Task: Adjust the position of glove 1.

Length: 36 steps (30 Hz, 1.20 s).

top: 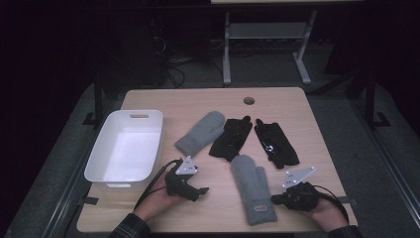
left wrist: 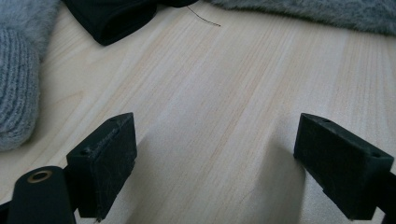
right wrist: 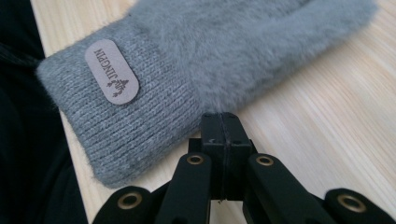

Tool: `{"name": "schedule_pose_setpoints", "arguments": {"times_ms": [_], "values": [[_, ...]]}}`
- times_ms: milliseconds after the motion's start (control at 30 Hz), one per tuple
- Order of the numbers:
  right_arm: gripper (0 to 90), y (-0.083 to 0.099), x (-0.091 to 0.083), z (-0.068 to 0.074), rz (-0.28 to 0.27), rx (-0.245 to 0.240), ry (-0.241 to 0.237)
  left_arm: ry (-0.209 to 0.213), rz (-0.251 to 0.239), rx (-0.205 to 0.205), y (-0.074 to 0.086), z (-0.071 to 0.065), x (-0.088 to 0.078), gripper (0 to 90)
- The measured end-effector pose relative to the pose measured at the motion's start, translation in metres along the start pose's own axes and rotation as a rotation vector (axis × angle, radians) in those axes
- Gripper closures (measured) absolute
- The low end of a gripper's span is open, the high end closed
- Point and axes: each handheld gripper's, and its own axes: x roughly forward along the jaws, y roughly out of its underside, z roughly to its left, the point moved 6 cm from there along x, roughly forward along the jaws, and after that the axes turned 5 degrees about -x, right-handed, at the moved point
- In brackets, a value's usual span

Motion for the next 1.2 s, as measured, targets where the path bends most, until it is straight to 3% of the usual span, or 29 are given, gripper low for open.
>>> {"name": "schedule_pose_setpoints", "arguments": {"times_ms": [33, 133, 167, 233, 333, 400, 433, 500, 533, 600, 633, 700, 733, 767, 833, 900, 1000, 1200], "values": [[90.0, -0.004, 0.004, 0.002, -0.006, -0.024, -0.017, 0.002, 0.0, -0.008, 0.0, -0.001, 0.0, 12.2], [90.0, -0.008, 0.007, 0.006, -0.001, -0.026, -0.03, 0.002, -0.001, -0.009, 0.0, -0.001, 0.0, 12.2], [90.0, -0.013, 0.012, 0.009, 0.005, -0.049, -0.041, 0.002, 0.0, -0.009, 0.0, -0.001, 0.0, 12.2], [90.0, -0.015, 0.014, 0.011, 0.004, -0.045, -0.05, 0.002, 0.0, -0.008, 0.0, -0.001, 0.0, 12.1], [90.0, -0.02, 0.02, 0.015, 0.012, -0.076, -0.065, 0.0, 0.0, -0.008, -0.001, 0.0, 0.0, 12.1], [90.0, -0.024, 0.024, 0.017, 0.015, -0.109, -0.074, -0.016, 0.028, -0.021, -0.003, 0.0, 0.001, 14.8], [90.0, -0.026, 0.025, 0.02, 0.014, -0.092, -0.081, -0.038, 0.067, -0.022, -0.008, 0.0, 0.0, 19.4], [90.0, -0.026, 0.026, 0.019, 0.015, -0.113, -0.078, -0.049, 0.075, -0.012, -0.01, 0.0, 0.0, 30.5], [90.0, -0.027, 0.026, 0.02, 0.015, -0.116, -0.079, -0.051, 0.077, -0.013, -0.013, -0.001, 0.0, 30.5], [90.0, -0.028, 0.027, 0.02, 0.014, -0.124, -0.08, -0.03, 0.057, -0.034, -0.019, -0.004, 0.0, 44.7], [90.0, -0.029, 0.027, 0.02, 0.012, -0.122, -0.086, -0.016, 0.057, -0.042, -0.022, -0.004, 0.0, 62.6], [90.0, -0.029, 0.028, 0.02, 0.013, -0.124, -0.088, 0.025, 0.066, -0.064, -0.029, -0.004, 0.003, 78.4], [90.0, -0.029, 0.028, 0.02, 0.013, -0.124, -0.088, 0.046, 0.07, -0.067, -0.033, -0.004, 0.006, 78.4], [90.0, -0.03, 0.029, 0.019, 0.009, -0.137, -0.084, 0.062, 0.085, -0.061, -0.039, -0.004, 0.013, 89.2], [90.0, -0.03, 0.03, 0.02, 0.011, -0.138, -0.085, 0.082, 0.109, -0.059, -0.045, -0.003, 0.022, 89.4], [90.0, -0.031, 0.03, 0.021, 0.009, -0.138, -0.086, 0.085, 0.096, -0.076, -0.049, -0.005, 0.028, 89.4], [90.0, -0.033, 0.031, 0.022, 0.01, -0.147, -0.086, 0.106, 0.101, -0.072, -0.06, -0.009, 0.043, 89.4], [90.0, -0.035, 0.033, 0.023, 0.008, -0.158, -0.088, 0.122, 0.118, -0.034, -0.078, -0.015, 0.065, 89.4]]}}
